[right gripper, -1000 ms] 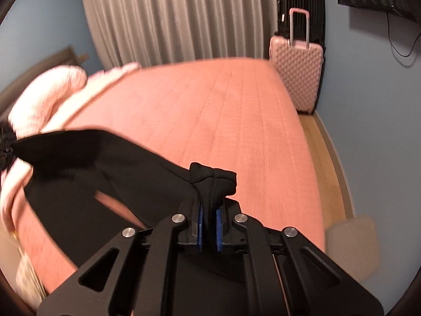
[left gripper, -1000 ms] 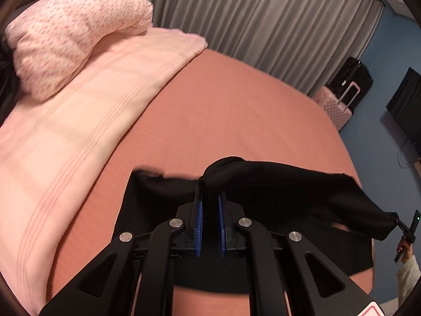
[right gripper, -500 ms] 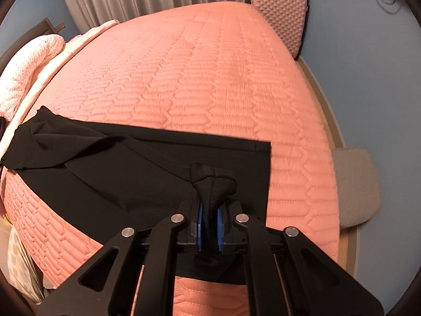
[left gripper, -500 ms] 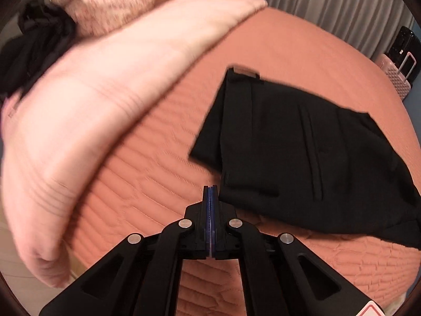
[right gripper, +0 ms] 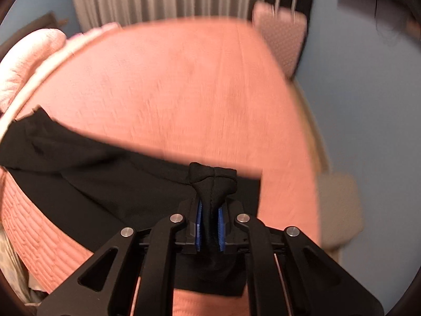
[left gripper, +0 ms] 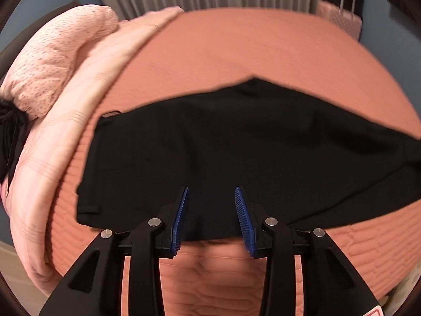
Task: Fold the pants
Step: 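Open the left tool on the folded trousers while the right tool releases too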
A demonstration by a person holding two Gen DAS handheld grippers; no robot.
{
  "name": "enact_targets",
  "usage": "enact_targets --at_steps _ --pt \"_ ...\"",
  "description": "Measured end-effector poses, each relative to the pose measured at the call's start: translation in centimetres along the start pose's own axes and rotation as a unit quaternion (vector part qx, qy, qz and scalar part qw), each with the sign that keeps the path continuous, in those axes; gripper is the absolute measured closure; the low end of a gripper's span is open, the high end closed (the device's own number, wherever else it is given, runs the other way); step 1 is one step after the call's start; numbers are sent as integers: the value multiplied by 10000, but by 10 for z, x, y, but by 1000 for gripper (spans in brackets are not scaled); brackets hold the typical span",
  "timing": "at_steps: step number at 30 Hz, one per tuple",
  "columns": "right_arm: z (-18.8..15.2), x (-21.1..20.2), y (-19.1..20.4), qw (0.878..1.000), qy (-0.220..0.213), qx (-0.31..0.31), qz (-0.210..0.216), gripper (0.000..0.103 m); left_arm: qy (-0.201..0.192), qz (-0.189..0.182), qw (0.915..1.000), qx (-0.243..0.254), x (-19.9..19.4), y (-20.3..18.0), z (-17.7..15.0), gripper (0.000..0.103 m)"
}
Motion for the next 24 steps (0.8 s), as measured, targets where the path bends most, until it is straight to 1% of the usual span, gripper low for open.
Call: enact_targets --at_steps 1,2,3,4,5,6,7,8,9,10,11,13,14,15,16,17,18,20,21,22,23,24 --pt "11 -20 5 9992 -370 -104 105 95 106 31 9999 29 10 -6 -6 66" --pt "16 -41 13 9961 -745 -431 175 95 168 31 9999 20 17 -9 -12 66" --pt "10 -40 14 9952 -704 -671 80 93 299 27 9995 -85 26 -8 -18 66" --pt "-3 -31 10 9955 -444 -834 -72 91 403 -28 9989 -221 33 -6 -22 66" --pt "-32 -6 -4 9952 275 -902 -260 76 394 -91 9986 -331 36 -3 -25 66" --pt "-53 9 -14 9924 763 -901 -347 66 306 -166 9983 -468 37 1 -28 66" --pt "-75 20 -23 9878 1198 -896 -433 65 263 -203 9980 -545 37 4 -28 66" --pt "-95 25 -30 9837 1465 -873 -572 65 287 -204 9978 -559 38 6 -28 66" --pt "-108 23 -34 9827 1513 -785 -723 65 321 -197 9978 -554 36 9 -27 66" --pt "-114 19 -37 9848 1437 -599 -774 65 337 -196 9978 -529 35 10 -26 66" --pt "-116 13 -41 9880 1319 -282 -752 64 363 -171 9980 -493 35 11 -25 66" --pt "-108 -1 -41 9918 1025 455 -615 64 394 -75 9985 -384 33 7 -22 66" --pt "-97 -9 -30 9930 828 680 -488 63 393 -25 9986 -346 31 7 -20 66" --pt "-88 -13 -17 9942 723 692 -382 61 399 6 9986 -348 26 9 -23 66" --pt "-76 -16 5 9963 597 567 -234 59 403 2 9985 -362 23 4 -24 66" --pt "-58 -17 42 9987 386 314 115 54 397 -31 9985 -378 21 3 -24 66" --pt "-47 -16 72 9986 274 107 437 36 370 -54 9984 -421 17 0 -24 66" --pt "-29 -6 139 9941 156 -423 986 14 335 -79 9981 -513 13 -1 -26 62" --pt "-22 4 189 9856 148 -931 1404 14 340 -54 9979 -540 13 -3 -28 55" --pt "-19 12 226 9783 154 -1342 1571 15 361 31 9978 -562 14 -3 -29 51" --pt "-19 24 268 9692 141 -1851 1618 15 381 113 9975 -576 16 -1 -31 51" --pt "-21 34 303 9590 125 -2292 1664 20 400 199 9971 -619 19 5 -34 50"
Point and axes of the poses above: each gripper's, at about its wrist camera, not at the fingertips, and x roughly the way its jaws point, y to its left, z to its top, the point moved 3 cm from there along x, roughly the way its jaws point, and after that the axes turned 1 degree about z, right-handed, at the moved point
